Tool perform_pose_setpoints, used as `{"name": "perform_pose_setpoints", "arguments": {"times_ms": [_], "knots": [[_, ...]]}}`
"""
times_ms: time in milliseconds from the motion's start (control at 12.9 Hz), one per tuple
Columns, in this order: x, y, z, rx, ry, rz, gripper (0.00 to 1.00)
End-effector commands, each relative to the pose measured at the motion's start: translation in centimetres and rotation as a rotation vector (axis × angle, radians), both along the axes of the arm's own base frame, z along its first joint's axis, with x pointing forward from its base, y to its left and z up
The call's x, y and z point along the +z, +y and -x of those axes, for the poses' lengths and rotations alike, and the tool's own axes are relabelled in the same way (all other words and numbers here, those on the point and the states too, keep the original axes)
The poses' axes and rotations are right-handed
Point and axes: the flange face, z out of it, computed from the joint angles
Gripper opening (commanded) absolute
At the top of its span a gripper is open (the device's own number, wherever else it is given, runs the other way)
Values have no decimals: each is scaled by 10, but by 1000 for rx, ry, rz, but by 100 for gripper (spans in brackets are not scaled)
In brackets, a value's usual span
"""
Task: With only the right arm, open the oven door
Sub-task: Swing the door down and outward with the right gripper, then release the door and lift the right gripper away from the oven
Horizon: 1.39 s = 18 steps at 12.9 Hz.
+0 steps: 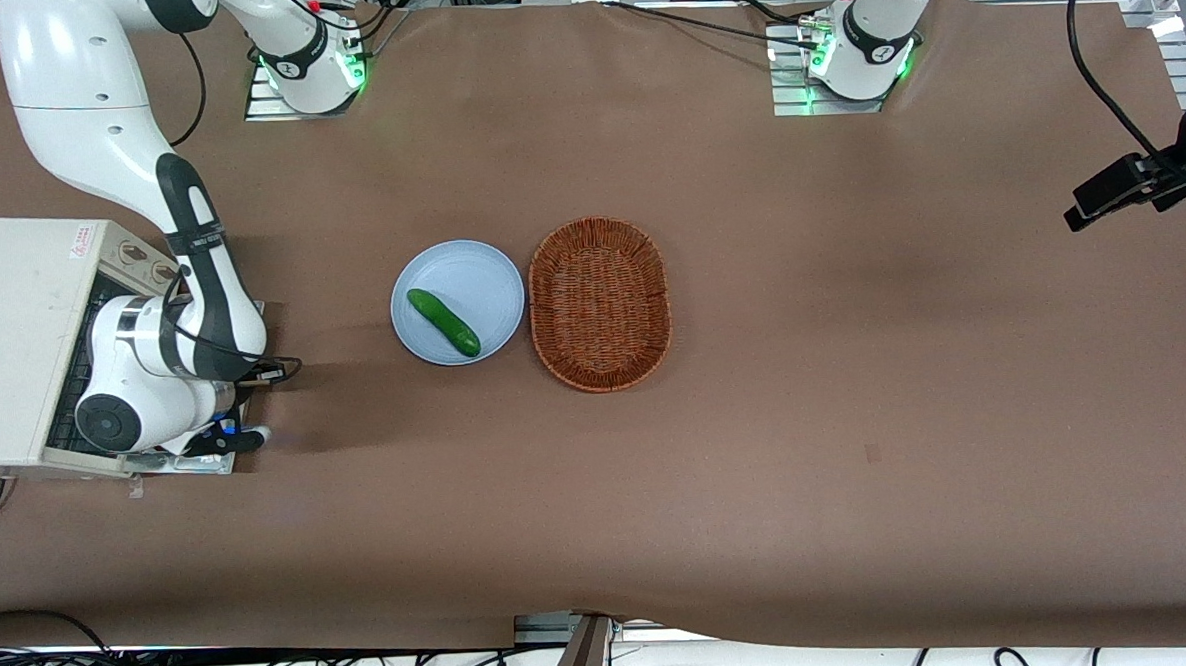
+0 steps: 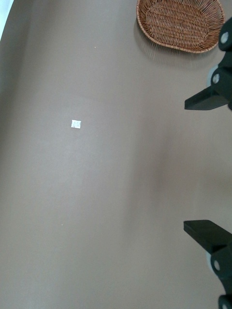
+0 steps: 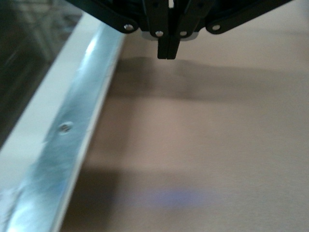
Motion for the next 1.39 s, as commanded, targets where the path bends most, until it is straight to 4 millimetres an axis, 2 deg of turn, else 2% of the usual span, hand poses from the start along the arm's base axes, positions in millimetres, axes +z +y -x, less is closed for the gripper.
{"name": "perform_pose_setpoints", "arguments": {"times_ms": [0,77,232,309,387,541,619,773,928,1082,1237,1314], "knots": [[21,13,-2,-52,18,-13,0],[28,14,-5,-47,21,-16,0],[58,17,-10,-22,4,-30,0],[80,21,-11,5,-23,-46,14],[106,22,-13,43,-60,-67,36],[151,22,-9,82,-92,-94,86],[173,22,-4,104,-98,-111,100],[218,17,6,150,-119,-140,100],[248,12,14,155,-116,-150,100],[285,18,13,168,-125,-153,100],[306,22,14,168,-127,-150,100],[323,23,20,160,-138,-148,100]]}}
